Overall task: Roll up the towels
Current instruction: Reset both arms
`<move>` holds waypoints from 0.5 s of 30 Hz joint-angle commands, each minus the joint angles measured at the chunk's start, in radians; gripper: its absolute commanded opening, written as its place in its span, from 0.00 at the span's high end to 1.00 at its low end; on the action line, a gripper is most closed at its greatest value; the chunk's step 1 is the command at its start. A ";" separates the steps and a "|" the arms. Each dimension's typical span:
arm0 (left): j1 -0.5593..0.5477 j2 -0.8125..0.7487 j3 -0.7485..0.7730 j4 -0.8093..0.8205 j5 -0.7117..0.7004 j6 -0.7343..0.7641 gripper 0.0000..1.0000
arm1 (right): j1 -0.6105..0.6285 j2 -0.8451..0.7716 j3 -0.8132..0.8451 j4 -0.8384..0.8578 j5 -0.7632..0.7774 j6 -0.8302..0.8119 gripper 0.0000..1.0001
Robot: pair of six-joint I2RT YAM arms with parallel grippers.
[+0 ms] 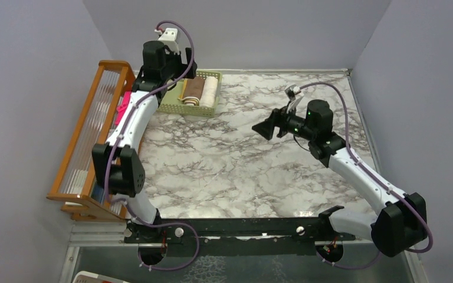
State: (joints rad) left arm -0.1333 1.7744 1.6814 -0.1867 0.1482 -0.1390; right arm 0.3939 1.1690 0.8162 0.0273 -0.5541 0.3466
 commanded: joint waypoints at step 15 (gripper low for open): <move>0.003 -0.784 -0.815 0.180 0.165 -0.088 0.02 | 0.009 -0.154 0.054 -0.066 0.656 0.050 0.20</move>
State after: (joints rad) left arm -0.1314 1.0794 0.9424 -0.0391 0.2573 -0.1818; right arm 0.3939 1.0637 0.8696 -0.0242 -0.0216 0.4496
